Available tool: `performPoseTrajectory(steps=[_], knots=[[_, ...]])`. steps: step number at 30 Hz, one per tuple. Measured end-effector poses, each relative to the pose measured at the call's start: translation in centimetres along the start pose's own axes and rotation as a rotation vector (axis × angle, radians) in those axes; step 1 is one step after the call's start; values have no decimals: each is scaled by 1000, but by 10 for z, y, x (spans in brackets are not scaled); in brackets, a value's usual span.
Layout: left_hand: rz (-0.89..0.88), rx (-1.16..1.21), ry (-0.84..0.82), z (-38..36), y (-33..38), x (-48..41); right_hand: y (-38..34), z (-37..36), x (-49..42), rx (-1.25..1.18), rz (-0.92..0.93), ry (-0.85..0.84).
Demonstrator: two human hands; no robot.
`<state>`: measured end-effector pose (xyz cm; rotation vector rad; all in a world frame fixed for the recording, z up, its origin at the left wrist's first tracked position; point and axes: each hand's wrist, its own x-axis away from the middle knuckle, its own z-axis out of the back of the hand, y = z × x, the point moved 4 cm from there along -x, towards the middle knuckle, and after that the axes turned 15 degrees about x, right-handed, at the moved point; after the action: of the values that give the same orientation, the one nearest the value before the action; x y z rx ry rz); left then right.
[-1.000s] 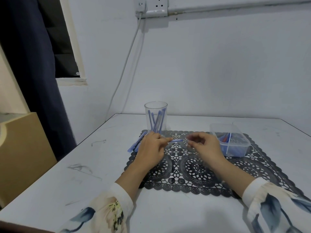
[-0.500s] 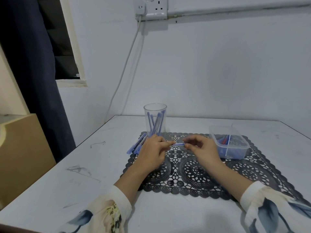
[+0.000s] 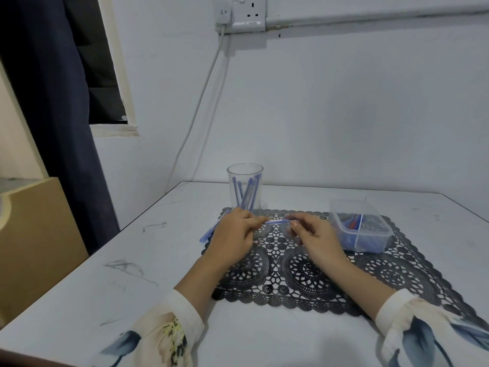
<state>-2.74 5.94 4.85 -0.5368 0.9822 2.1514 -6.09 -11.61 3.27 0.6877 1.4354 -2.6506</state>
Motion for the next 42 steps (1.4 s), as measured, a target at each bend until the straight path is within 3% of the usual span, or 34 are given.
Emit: performPoseTrajectory(steps=[5, 16, 26, 31, 37, 42], knots=[[-45, 39, -42, -1, 6, 3, -7, 5, 2, 295, 156, 50], [-112, 12, -46, 5, 11, 5, -6, 1, 3, 464, 349, 1], [98, 75, -187, 4, 13, 8, -5, 2, 4, 558, 499, 42], [57, 53, -184, 6, 19, 9, -4, 1, 4, 501, 480, 16], [-29, -15, -147, 7, 20, 8, -3, -3, 4, 242, 263, -41], [-30, -20, -97, 7, 18, 6, -6, -1, 6, 276, 363, -44]])
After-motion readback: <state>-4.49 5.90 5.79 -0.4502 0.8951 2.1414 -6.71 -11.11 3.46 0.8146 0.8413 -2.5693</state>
